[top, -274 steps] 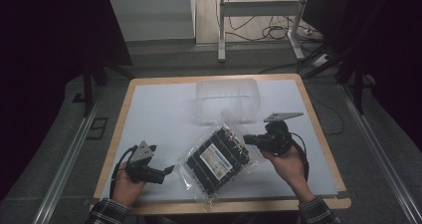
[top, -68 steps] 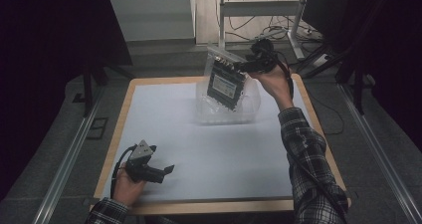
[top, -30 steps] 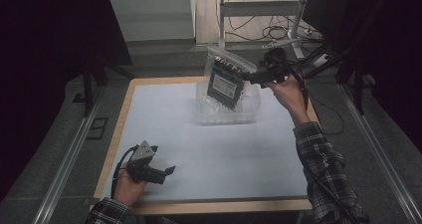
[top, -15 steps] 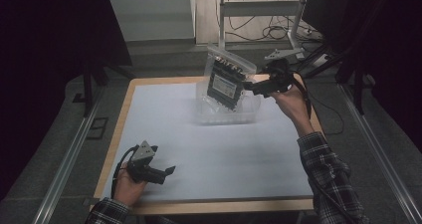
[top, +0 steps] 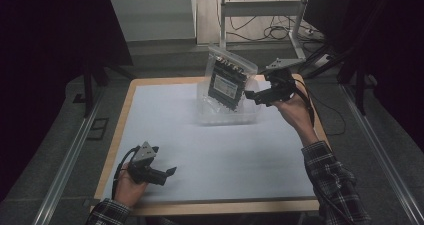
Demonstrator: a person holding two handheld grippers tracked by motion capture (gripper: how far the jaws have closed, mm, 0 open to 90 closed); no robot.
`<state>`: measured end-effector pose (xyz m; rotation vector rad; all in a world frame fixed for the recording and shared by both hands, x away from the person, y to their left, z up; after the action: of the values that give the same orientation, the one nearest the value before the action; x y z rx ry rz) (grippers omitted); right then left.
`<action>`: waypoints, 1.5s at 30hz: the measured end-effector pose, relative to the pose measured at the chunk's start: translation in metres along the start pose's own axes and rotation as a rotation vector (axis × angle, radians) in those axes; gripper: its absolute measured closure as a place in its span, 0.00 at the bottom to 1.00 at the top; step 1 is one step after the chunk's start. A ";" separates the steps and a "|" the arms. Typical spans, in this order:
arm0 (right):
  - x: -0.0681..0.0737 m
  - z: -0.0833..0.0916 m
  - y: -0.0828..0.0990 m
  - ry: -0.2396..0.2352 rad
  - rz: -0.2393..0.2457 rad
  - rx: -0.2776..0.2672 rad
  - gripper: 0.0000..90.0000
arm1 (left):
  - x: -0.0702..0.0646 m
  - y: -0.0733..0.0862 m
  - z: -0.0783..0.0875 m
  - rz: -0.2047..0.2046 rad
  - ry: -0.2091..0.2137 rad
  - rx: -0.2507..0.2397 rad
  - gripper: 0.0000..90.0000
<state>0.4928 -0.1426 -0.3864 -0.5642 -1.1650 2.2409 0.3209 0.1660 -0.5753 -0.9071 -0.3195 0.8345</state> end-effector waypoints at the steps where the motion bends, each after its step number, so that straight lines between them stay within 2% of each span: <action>1: 0.001 0.001 0.001 0.001 0.001 -0.002 0.01 | 0.000 0.000 0.000 -0.001 -0.001 0.000 0.00; 23: 0.010 0.016 0.026 0.031 0.020 0.015 0.00 | 0.000 0.000 0.000 -0.005 -0.002 0.002 0.00; 35: 0.018 0.022 0.042 0.037 0.009 -0.004 0.00 | -0.001 0.000 0.000 -0.005 -0.004 -0.001 0.00; 45: 0.023 0.023 0.056 0.034 -0.023 -0.015 0.00 | 0.000 0.000 0.000 -0.006 -0.004 0.000 0.00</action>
<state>0.4464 -0.1685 -0.4230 -0.5902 -1.1665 2.1964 0.3206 0.1656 -0.5752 -0.9044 -0.3257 0.8314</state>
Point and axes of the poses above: each handheld gripper's, and its own axes: z roughly backward along the jaws, y roughly out of its underside, x roughly to its left, the point moved 8 cm from there along -z, roughly forward along the jaws, and after that the axes turned 4 degrees about z, right-handed, at the moved point
